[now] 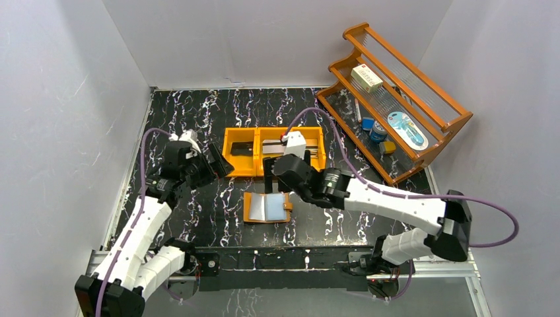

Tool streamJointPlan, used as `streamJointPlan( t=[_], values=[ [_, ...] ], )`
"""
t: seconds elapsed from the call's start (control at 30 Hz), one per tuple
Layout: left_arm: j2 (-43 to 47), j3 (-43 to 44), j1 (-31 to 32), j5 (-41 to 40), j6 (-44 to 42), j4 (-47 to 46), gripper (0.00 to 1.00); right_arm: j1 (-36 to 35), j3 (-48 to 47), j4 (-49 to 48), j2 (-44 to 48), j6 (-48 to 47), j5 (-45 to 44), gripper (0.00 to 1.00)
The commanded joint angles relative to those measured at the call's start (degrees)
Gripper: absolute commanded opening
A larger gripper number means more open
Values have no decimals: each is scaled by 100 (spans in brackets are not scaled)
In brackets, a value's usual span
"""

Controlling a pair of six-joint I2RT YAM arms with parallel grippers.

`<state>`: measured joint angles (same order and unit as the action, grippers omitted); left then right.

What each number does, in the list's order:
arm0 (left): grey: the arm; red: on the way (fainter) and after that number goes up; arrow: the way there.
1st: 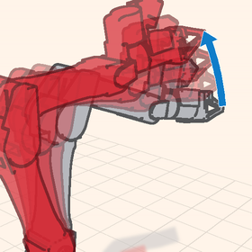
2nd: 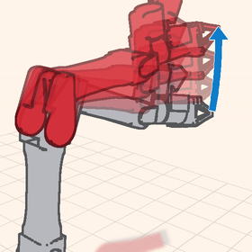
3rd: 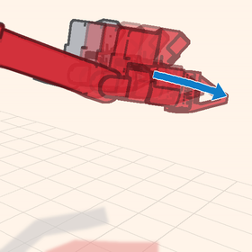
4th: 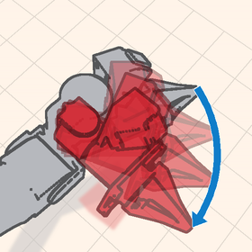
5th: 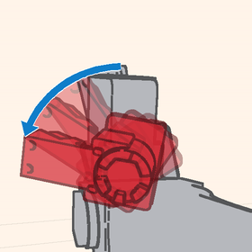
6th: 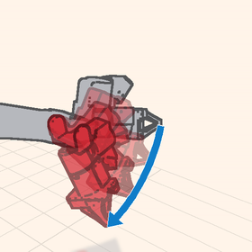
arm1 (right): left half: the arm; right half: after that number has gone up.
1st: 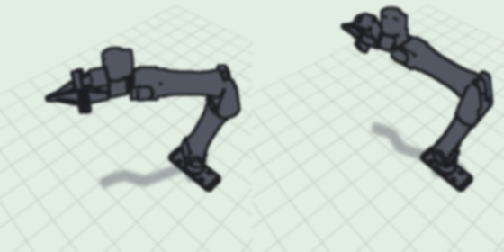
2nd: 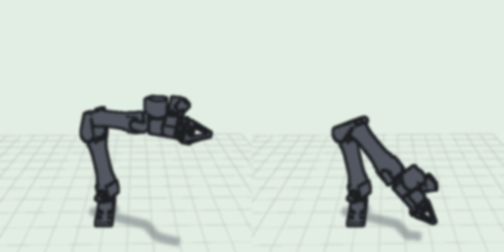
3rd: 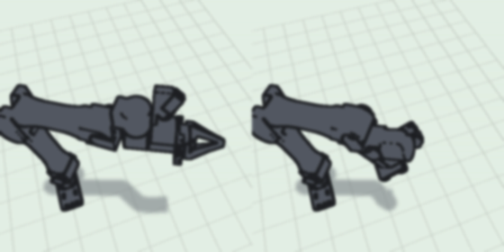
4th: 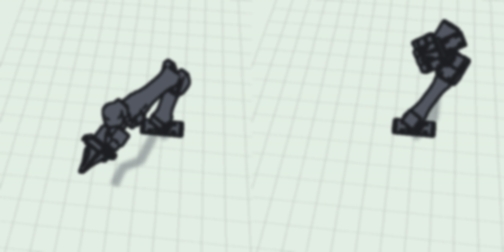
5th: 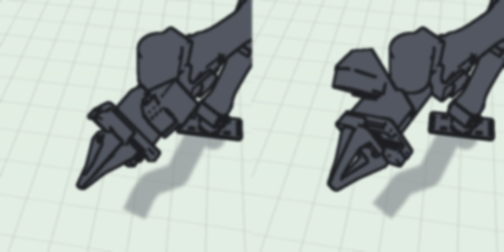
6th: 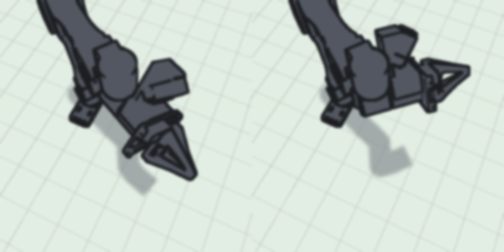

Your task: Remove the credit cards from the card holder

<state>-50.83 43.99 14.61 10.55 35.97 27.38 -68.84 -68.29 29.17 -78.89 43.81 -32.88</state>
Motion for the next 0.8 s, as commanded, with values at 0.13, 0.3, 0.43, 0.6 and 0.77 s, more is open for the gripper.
streamJointPlan(
  t=[0.13,0.3,0.43,0.6,0.77],
  values=[
    [98,1258,11,-1875,-160,1195,98,592,285,-1132,930,-2052,-765,99],
    [-104,1821,9,-2582,-188,1642,98,1981,-47,-301,849,-1822,-44,98],
    [-88,2155,9,-2888,-275,1849,98,3124,143,-372,1210,-1798,1065,99],
    [-27,2576,10,-3155,-491,1948,98,4270,246,-689,1652,-1954,2702,99],
    [-81,3060,13,-3363,-714,2104,98,4318,319,-837,2128,-2199,2283,98]
  ],
)
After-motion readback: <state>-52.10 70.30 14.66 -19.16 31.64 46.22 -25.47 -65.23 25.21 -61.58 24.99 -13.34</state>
